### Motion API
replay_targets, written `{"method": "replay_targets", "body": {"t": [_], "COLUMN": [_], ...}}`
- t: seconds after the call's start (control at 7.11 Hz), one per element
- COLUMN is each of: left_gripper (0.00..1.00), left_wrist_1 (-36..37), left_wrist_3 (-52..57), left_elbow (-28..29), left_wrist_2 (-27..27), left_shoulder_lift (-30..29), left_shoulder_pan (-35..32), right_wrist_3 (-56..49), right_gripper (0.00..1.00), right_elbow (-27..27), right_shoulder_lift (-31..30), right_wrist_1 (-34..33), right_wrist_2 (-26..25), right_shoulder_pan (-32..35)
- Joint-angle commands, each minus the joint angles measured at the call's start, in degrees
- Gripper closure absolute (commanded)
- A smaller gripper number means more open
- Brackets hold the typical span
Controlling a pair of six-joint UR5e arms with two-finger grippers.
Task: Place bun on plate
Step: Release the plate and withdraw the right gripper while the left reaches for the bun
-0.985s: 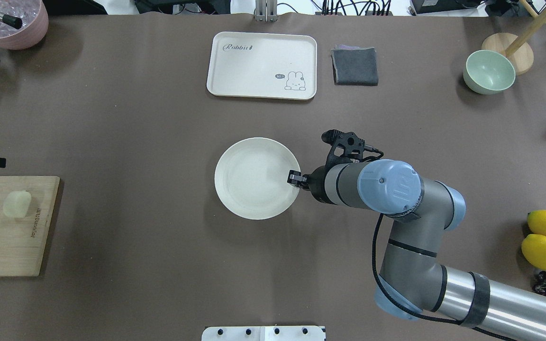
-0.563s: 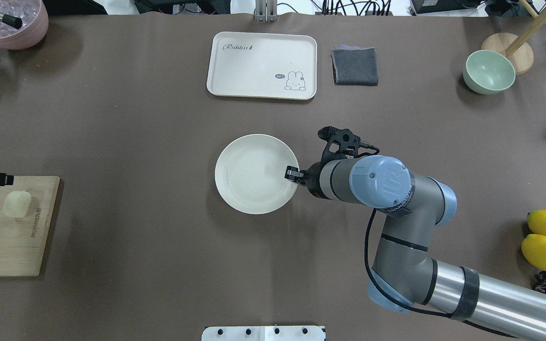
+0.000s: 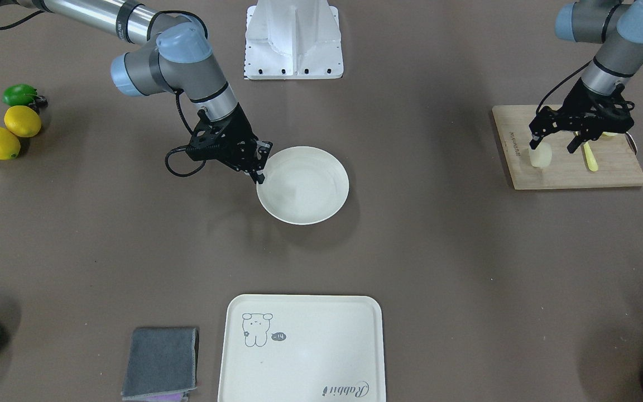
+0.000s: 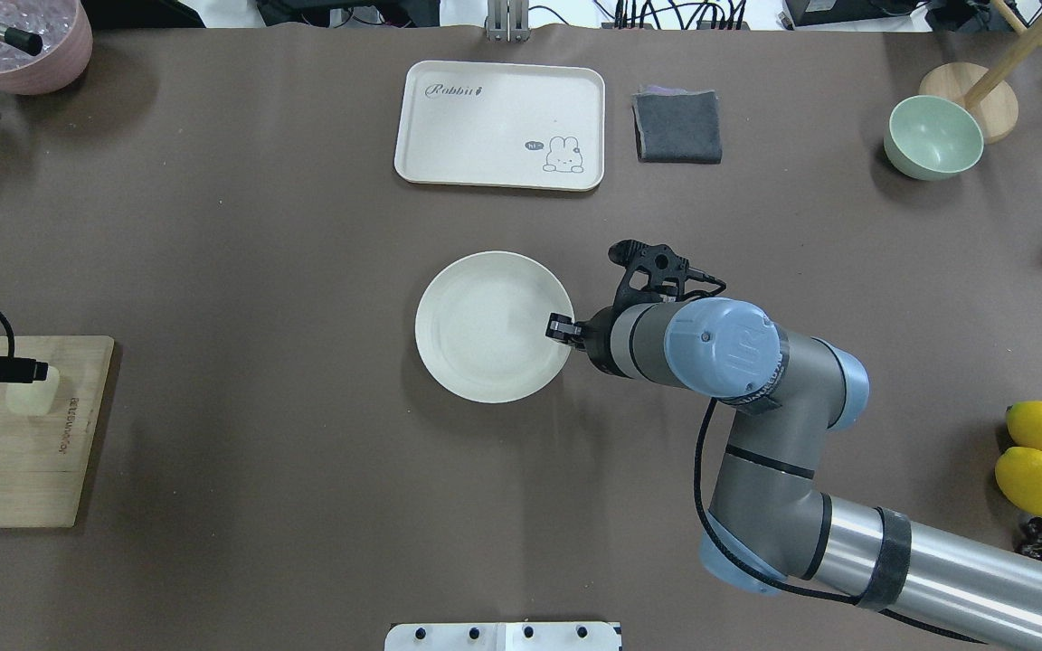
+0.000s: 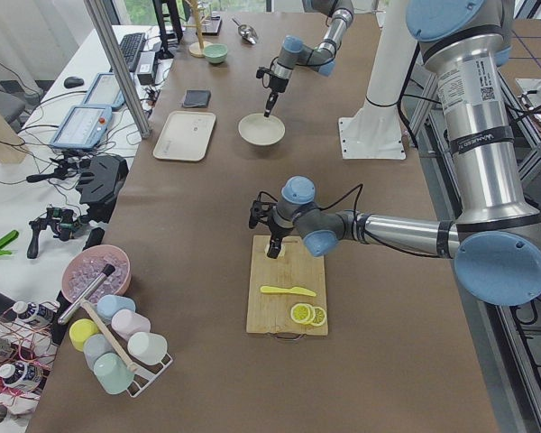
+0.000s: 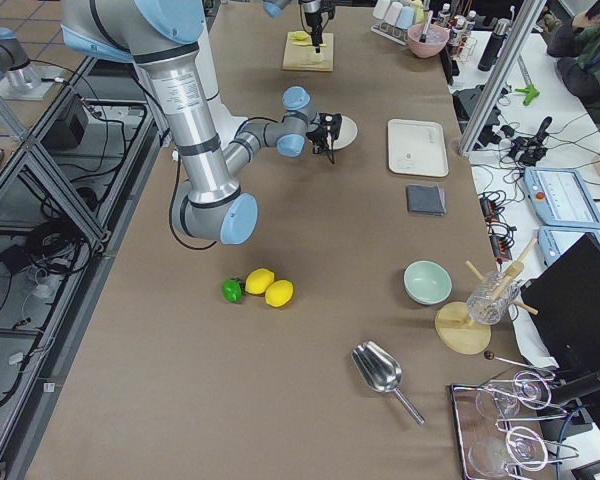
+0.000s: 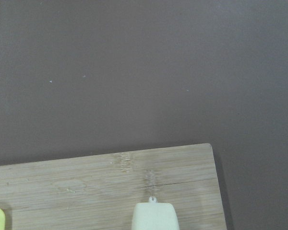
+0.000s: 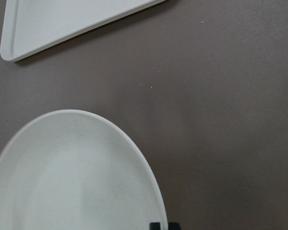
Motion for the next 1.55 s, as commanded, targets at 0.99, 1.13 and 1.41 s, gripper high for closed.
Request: {"method": "replay_targets", "body": {"t": [0.99,1.13,1.41], "left_gripper": [0.25,0.27,0.27], "left_wrist_1": [0.1,0.1,0.0], "left_wrist_3": [0.1,0.1,0.0], "left_elbow": [1.1,1.1,1.2], "left_wrist_2": [2.2,2.2,2.3], "left_shoulder_lift": [-0.1,-0.1,-0.3], "left_shoulder_pan": [2.0,2.3,3.7], "right_wrist_3": [0.1,-0.3,-1.7], "right_gripper": [0.0,0.0,0.0], "right_elbow": [6.1,8.6,9.5], "right_shoulder_lift": [1.6,1.2,0.6], "right_wrist_1": [-9.1,-13.3,-14.9], "right_wrist_2": [14.7,20.0,26.8], "right_shoulder_pan": [10.6,14.4,20.9]}}
